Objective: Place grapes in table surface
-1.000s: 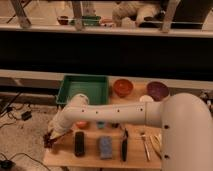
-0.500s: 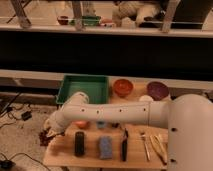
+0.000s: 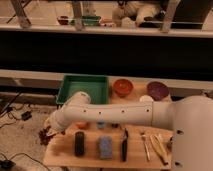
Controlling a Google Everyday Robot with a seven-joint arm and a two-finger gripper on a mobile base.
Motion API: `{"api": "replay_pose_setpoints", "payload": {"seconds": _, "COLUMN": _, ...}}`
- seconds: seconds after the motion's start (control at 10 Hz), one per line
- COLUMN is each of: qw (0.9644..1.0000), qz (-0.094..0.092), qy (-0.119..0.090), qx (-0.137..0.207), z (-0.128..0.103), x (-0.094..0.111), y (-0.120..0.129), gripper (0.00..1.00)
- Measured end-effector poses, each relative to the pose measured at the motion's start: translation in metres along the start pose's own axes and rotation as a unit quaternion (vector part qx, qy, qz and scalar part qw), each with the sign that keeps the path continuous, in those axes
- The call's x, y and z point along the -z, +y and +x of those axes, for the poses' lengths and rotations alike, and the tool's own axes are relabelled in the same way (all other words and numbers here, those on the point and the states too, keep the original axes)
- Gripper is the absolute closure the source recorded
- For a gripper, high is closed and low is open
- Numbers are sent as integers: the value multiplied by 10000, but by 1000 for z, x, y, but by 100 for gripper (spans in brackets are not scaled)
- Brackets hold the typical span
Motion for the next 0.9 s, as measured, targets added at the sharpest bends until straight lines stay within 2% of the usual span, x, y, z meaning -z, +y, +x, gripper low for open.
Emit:
{"api": "replay_pose_setpoints", "payload": {"seconds": 0.6, "qw": 9993, "qz": -147, "qy": 162, "qx": -309, "z": 35, "x": -13, "y": 12, "gripper": 100}}
{"api": "replay_pose_setpoints", "payload": {"seconds": 0.9, "qw": 9983, "qz": -332, "qy": 189, "qx": -429, "z": 45, "x": -26, "y": 22, "gripper": 100}}
